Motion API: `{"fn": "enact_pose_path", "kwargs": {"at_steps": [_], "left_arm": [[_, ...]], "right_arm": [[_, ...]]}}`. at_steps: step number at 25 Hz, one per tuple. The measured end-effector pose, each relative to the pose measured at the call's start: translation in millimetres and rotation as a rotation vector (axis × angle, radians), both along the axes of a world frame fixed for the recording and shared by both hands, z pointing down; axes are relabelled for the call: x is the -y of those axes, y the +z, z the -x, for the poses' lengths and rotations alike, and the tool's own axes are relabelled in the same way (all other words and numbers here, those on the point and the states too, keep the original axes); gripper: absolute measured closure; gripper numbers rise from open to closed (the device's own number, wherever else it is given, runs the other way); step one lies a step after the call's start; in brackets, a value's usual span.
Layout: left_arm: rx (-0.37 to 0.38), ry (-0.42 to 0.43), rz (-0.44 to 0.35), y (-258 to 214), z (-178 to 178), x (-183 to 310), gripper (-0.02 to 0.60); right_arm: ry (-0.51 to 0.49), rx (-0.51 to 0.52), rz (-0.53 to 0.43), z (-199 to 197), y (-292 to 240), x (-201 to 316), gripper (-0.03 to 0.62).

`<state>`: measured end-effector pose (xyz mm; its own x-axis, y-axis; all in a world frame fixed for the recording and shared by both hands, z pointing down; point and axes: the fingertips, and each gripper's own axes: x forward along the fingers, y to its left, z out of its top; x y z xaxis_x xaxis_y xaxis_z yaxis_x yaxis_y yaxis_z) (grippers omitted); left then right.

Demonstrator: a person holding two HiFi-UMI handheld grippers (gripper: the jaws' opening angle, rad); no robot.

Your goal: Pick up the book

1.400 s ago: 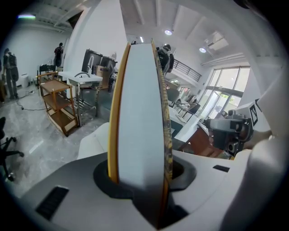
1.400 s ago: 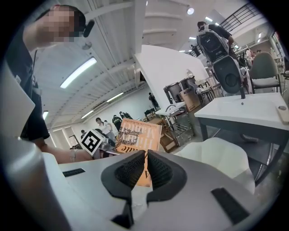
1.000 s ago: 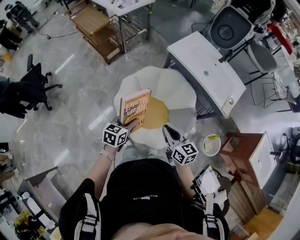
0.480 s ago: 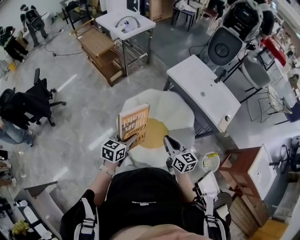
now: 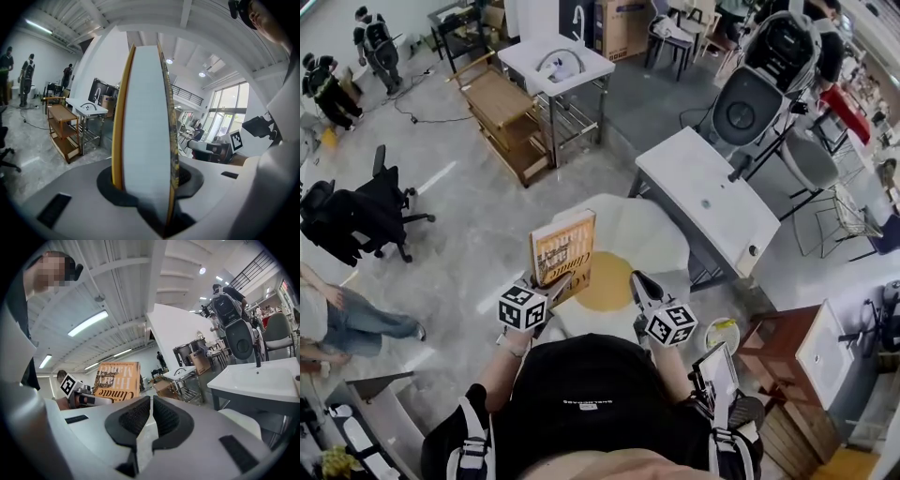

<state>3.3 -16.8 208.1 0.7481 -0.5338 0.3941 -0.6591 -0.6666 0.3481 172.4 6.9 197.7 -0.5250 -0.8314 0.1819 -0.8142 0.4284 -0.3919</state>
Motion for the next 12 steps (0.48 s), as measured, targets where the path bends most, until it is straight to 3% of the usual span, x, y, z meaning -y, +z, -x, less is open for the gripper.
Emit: {"fn": "enact_pose_path", "kwargs": {"at_steps": [12], "left_arm": [[-0.062,-0.034,0.000,-7.8,9.3,6.5,0.426]], "right_arm": [[-0.044,-0.010,-0.008,10.8,-8.3,8.3,0.559]]}}
